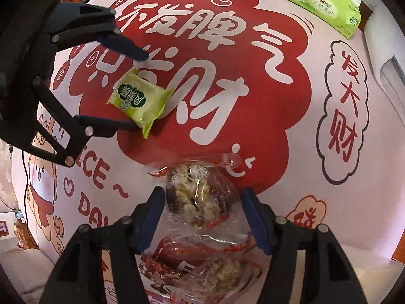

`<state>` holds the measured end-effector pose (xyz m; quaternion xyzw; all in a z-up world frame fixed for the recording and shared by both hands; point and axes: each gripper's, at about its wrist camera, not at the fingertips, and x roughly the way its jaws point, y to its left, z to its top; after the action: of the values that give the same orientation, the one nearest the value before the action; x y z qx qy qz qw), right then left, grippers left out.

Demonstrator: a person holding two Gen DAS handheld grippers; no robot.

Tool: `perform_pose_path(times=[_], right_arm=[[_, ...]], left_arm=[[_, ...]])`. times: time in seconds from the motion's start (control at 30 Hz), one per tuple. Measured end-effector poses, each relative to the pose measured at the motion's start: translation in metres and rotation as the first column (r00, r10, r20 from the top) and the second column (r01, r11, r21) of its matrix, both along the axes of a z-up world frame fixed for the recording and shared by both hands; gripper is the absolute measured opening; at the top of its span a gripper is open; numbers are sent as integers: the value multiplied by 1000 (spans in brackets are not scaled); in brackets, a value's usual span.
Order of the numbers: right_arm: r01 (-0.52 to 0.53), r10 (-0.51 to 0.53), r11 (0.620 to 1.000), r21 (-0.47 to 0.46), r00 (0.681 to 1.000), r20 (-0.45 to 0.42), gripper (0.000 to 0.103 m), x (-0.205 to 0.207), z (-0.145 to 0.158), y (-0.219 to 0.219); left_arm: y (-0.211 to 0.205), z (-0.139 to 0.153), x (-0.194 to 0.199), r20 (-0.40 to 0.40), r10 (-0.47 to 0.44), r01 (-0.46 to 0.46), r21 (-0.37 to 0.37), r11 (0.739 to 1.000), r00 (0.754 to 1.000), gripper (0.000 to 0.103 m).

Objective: Organize snacks
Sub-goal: 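Grasp the green pastry packet with the left tool while the right grasps a clear nut bag, then carry both snacks over the white tray and open both tools to release them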

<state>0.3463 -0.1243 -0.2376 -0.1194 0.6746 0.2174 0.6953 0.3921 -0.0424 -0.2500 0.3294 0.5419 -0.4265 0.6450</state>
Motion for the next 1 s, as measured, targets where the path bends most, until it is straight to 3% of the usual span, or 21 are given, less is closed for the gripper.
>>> perform_pose_path(times=[0.07, 0.33, 0.57, 0.9, 1.0], right_arm=[[20, -20, 1000, 19, 1000, 5, 52, -3, 2, 1], [87, -89, 994, 63, 995, 34, 49, -11, 22, -6], [133, -141, 984, 117, 988, 67, 49, -37, 50, -4], [209, -239, 954, 216, 963, 122, 49, -146, 86, 7], [255, -294, 938, 234, 943, 153, 49, -186, 99, 7]], left_arm=[[-3, 3, -3, 6, 6, -6, -1, 1000, 1000, 39], [5, 9, -15, -8, 124, -124, 2, 992, 992, 36], [33, 43, -47, -27, 254, -255, -76, 964, 967, 36], [83, 106, -140, -29, 443, -441, -174, 880, 896, 36], [94, 128, -175, -37, 500, -495, -218, 841, 865, 36]])
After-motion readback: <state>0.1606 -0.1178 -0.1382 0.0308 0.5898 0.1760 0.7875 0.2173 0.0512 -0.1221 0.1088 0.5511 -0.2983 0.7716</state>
